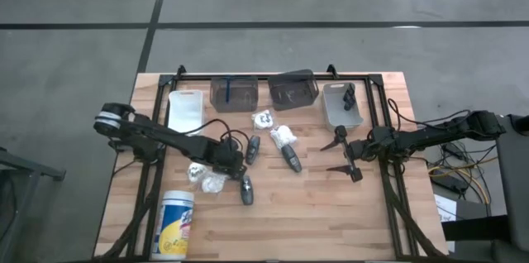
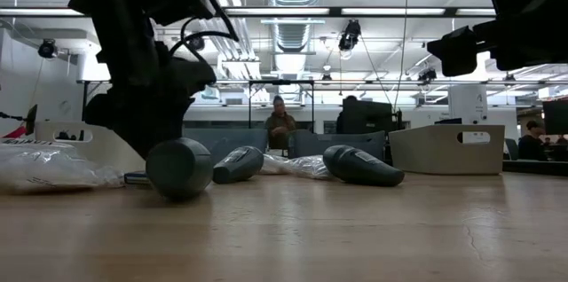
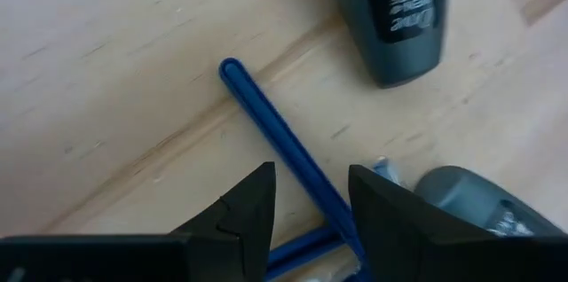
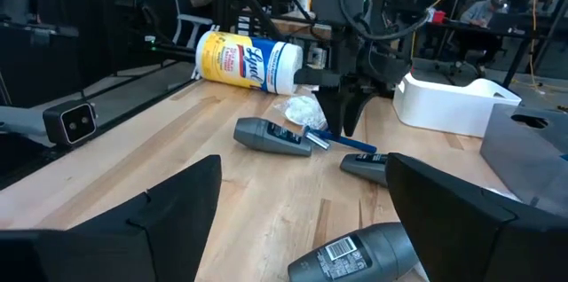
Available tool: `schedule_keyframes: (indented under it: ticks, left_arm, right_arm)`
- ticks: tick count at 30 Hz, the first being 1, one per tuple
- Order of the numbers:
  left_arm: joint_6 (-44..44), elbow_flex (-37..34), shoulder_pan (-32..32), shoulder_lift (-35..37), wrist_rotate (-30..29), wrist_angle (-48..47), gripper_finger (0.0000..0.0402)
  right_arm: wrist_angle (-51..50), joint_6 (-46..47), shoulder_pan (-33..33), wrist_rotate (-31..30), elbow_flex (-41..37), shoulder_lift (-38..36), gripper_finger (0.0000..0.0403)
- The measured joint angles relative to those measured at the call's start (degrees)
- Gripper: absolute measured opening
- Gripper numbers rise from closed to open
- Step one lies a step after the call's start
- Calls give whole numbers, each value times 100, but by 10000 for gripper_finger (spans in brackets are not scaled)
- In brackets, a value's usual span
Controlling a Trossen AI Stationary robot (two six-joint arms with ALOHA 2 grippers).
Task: Pick & Place Travel size toiletries
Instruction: Put the blue razor into the left black bin
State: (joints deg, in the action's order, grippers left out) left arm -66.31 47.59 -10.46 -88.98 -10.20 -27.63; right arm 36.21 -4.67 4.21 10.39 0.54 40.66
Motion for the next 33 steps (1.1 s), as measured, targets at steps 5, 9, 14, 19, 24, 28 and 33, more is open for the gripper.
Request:
schedule_keyframes:
  ticks: [5, 9, 14, 19, 24, 28, 33]
  left_arm:
    - [-39, -4, -1, -119, 0, 7, 149]
    - [-39, -4, -2, -141, -2, 8, 146]
    - [-41, -4, -2, -143, -2, 6, 132]
    - [-41, -4, -2, -143, -2, 3, 101]
    - [-79, -20, -2, -143, -2, 4, 60]
    - [-238, -115, -2, -133, -54, 58, 34]
    - [-365, -199, -2, -125, -62, 71, 36]
  right_arm:
    - [2, 1, -1, -1, 0, 0, 296]
    - [1, 0, -2, 0, 0, 0, 286]
    - [1, 1, 0, 0, 0, 0, 273]
    - [1, 10, 0, 0, 0, 0, 260]
    - [0, 14, -1, -1, 0, 0, 247]
    - [1, 10, 0, 0, 0, 0, 238]
    - [1, 11, 0, -2, 0, 0, 228]
